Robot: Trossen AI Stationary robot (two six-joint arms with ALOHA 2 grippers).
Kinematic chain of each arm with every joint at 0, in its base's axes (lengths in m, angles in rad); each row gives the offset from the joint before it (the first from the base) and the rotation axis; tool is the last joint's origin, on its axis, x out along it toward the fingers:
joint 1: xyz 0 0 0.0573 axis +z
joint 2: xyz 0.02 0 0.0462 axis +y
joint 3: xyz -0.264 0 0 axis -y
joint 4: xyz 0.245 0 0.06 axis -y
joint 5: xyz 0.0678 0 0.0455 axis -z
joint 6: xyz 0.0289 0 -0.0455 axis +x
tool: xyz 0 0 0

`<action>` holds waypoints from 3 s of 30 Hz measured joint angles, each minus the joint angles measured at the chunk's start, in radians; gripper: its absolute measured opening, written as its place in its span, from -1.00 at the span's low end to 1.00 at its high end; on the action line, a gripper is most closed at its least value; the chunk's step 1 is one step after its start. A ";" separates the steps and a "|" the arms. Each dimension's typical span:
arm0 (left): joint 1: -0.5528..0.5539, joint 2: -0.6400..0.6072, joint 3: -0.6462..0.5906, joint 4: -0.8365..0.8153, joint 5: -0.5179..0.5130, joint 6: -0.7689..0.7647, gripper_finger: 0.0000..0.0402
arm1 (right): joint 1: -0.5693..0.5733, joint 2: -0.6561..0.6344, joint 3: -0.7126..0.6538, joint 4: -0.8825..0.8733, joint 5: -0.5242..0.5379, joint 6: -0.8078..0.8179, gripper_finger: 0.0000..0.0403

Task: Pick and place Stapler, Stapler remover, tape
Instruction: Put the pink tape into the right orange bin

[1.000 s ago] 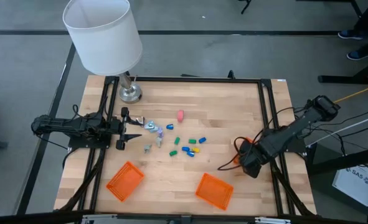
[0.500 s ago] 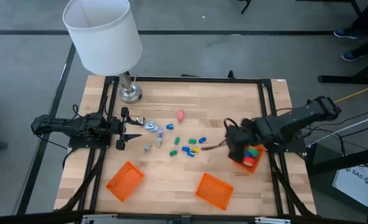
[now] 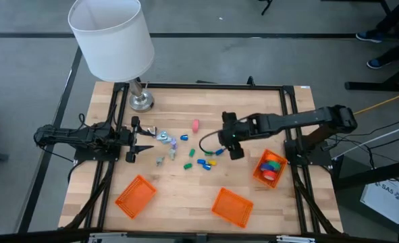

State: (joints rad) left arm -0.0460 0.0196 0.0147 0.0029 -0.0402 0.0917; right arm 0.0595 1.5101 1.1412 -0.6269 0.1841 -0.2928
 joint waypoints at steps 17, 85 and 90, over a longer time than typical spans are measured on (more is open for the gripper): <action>0.000 0.000 0.000 0.000 0.000 0.000 0.08 | -0.072 0.001 0.000 0.101 0.000 0.023 0.13; 0.000 0.000 0.000 0.000 0.000 0.000 0.07 | -0.228 0.666 0.499 0.016 0.010 -1.077 0.07; 0.000 0.000 0.000 0.000 0.000 0.000 0.08 | -0.228 0.666 0.499 -0.007 0.009 -0.968 -0.28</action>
State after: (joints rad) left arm -0.0460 0.0193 0.0151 0.0029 -0.0399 0.0917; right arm -0.1684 2.1765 1.6402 -0.6334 0.1929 -1.2612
